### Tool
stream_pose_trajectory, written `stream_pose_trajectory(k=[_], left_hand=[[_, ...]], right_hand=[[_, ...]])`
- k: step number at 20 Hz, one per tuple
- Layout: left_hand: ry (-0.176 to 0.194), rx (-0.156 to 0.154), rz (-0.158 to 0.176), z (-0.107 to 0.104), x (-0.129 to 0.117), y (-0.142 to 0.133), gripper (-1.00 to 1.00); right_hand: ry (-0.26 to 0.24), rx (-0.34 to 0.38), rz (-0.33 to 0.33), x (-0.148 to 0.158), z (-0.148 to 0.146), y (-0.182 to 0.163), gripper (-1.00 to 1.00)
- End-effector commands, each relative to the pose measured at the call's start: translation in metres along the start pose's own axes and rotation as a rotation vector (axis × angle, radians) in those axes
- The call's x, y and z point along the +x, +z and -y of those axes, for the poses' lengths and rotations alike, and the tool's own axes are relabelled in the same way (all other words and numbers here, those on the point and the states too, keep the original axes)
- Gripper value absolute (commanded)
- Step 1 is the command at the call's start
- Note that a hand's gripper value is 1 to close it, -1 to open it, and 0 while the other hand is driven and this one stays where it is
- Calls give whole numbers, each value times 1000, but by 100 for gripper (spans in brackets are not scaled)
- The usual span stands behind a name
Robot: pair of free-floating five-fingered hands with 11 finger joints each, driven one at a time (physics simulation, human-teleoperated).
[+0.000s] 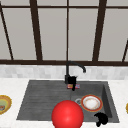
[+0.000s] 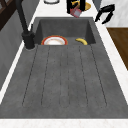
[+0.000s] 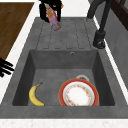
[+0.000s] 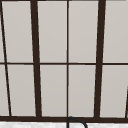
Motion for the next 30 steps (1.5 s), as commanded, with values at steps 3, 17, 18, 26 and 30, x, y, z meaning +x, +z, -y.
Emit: stream_pose_trajectory(k=[3,17,18,26,30], left_hand=[[-3,-60,-17,24,-1,-40,100],[-10,-22,-23,147,-46,-135,100],[-12,-17,-26,154,-53,-141,100],[-8,-13,-31,211,-120,-175,100],[-2,-18,-18,241,-145,-188,100]], right_hand=[[0,0,0,0,0,0,0],[0,0,0,0,0,0,0],[0,0,0,0,0,0,0],[0,0,0,0,0,0,0],[0,0,0,0,0,0,0]])
